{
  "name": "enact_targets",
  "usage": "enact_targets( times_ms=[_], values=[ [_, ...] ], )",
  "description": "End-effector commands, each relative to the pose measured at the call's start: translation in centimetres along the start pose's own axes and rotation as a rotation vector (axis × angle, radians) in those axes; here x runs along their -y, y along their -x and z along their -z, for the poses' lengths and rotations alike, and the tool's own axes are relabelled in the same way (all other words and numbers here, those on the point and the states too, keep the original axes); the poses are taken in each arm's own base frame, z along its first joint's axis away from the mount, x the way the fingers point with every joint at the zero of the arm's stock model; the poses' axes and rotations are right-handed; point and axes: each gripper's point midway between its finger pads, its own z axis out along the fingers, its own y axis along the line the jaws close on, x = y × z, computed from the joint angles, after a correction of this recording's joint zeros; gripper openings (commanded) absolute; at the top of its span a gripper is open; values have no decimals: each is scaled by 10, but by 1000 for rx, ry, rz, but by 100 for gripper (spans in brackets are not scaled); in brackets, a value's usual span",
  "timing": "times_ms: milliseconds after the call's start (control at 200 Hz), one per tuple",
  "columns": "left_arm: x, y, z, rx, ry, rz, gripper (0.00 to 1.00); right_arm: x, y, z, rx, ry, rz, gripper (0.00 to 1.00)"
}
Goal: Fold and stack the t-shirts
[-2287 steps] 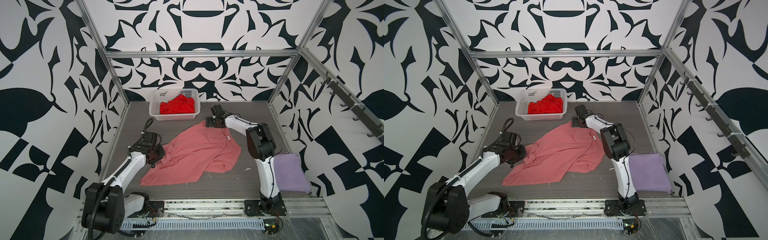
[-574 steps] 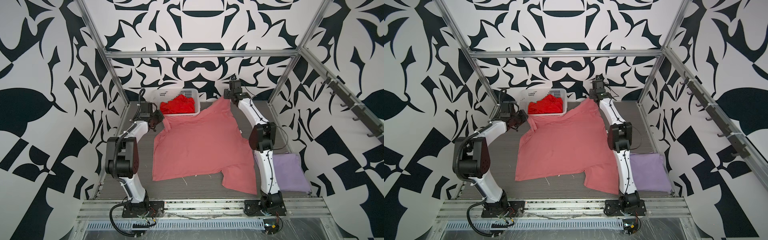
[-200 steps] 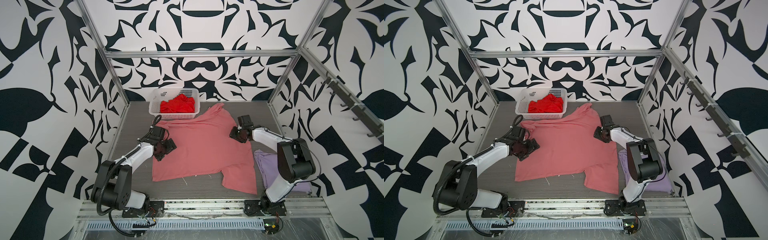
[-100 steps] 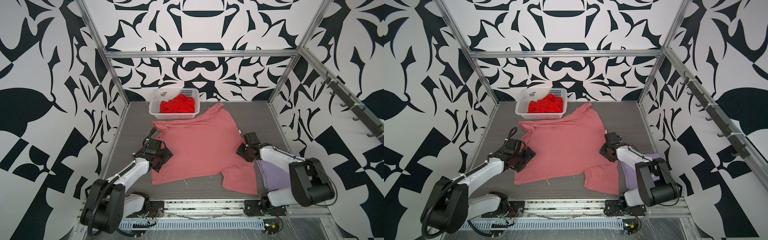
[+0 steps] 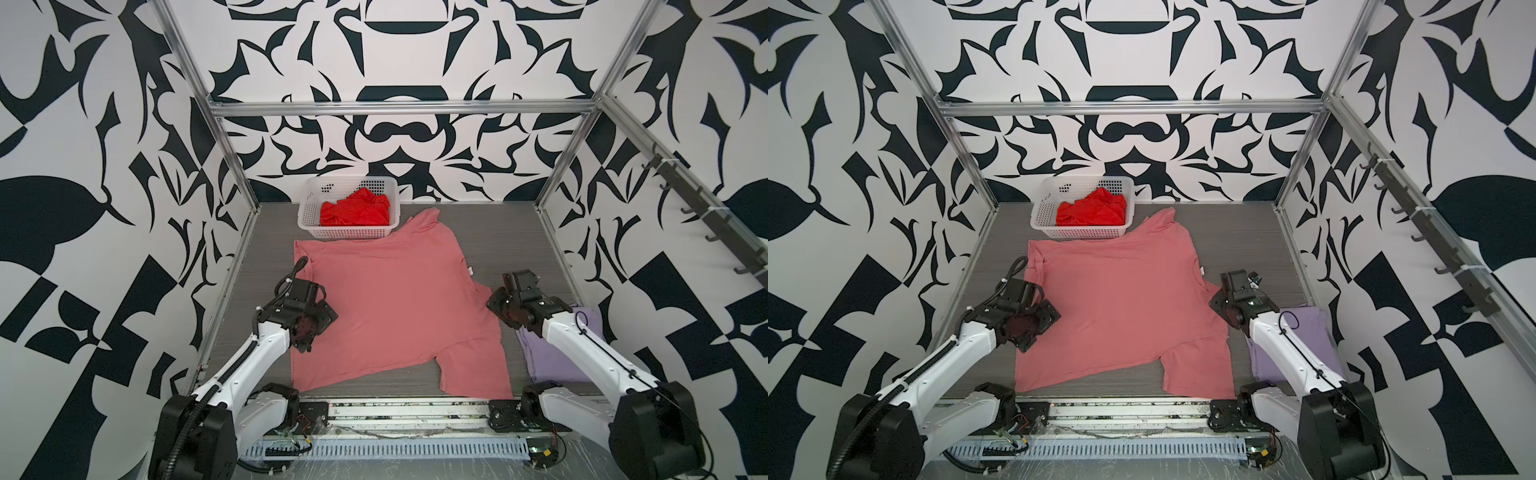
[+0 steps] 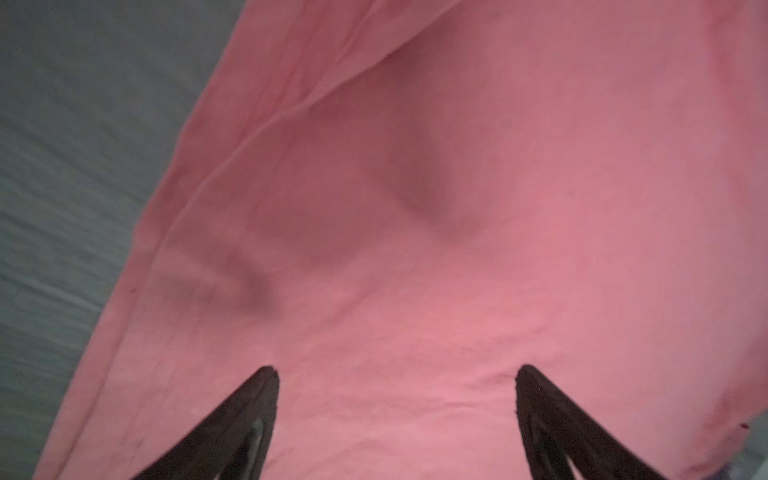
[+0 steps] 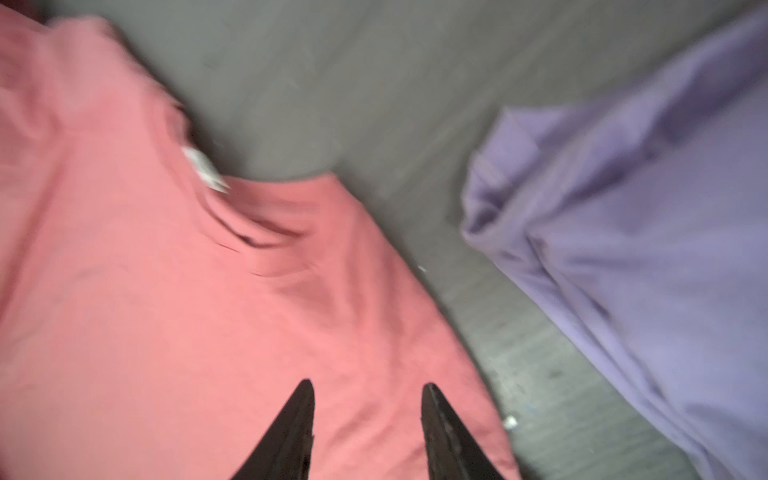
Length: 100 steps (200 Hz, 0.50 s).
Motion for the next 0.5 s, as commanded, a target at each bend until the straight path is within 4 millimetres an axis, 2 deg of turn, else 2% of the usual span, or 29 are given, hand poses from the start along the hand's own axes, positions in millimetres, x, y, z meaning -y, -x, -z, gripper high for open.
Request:
enact_targets(
  times_ms=[0,45,145,160,260,380,435,495],
  values=[
    [44,37,25,105,-83,-114,94,-62,41,17,102,140,76,47],
    [57,49,26,129,-92,-139,95,-85,48,15,111,179,102,47],
    [80,70,16,134,-112,-185,95,-132,60,0,108,245,140,47],
    [80,71,6,115,-96,-191,95,-140,61,-2,106,260,144,47],
    [94,93,-15,120,-100,-202,95,-188,65,-27,102,345,174,48],
    [102,112,-44,94,-151,-139,95,-227,65,-69,59,431,124,48],
    [99,117,-58,80,-148,-112,95,-235,63,-88,43,437,107,48],
    [94,120,-69,65,-135,-94,95,-235,60,-106,32,413,91,47]
  ],
)
